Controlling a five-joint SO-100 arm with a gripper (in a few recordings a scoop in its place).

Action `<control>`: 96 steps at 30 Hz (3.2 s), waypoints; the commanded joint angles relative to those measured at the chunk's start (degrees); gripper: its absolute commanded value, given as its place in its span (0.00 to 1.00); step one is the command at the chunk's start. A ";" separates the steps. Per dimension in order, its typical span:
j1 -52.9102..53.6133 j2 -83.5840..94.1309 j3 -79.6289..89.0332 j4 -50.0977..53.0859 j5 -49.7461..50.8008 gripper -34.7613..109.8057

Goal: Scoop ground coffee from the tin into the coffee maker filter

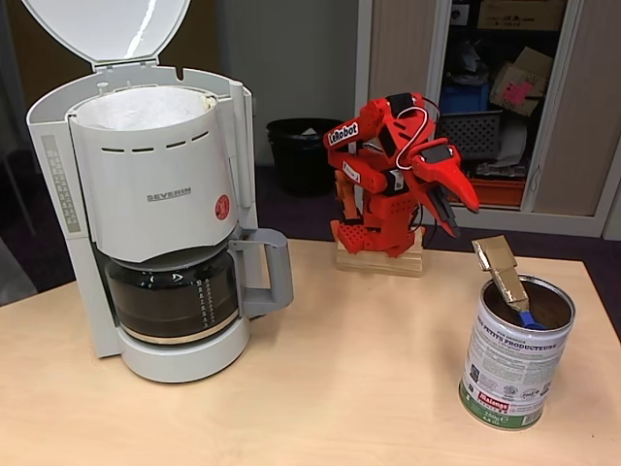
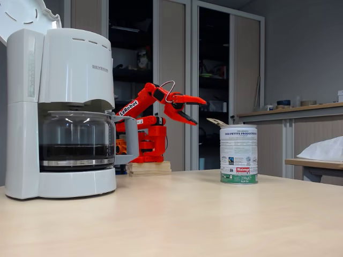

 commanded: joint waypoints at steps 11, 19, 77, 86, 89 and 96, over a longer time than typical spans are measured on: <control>-2.81 -15.38 -1.85 -12.92 -0.70 0.51; -2.11 -27.25 -4.22 -22.85 -0.62 0.50; 2.11 -59.06 -40.52 -8.26 -33.22 0.24; 3.87 -61.79 -41.92 -4.48 -54.40 0.24; 3.16 -63.28 -41.40 -4.22 -56.16 0.24; -0.62 -66.18 -41.31 -3.52 -56.69 0.24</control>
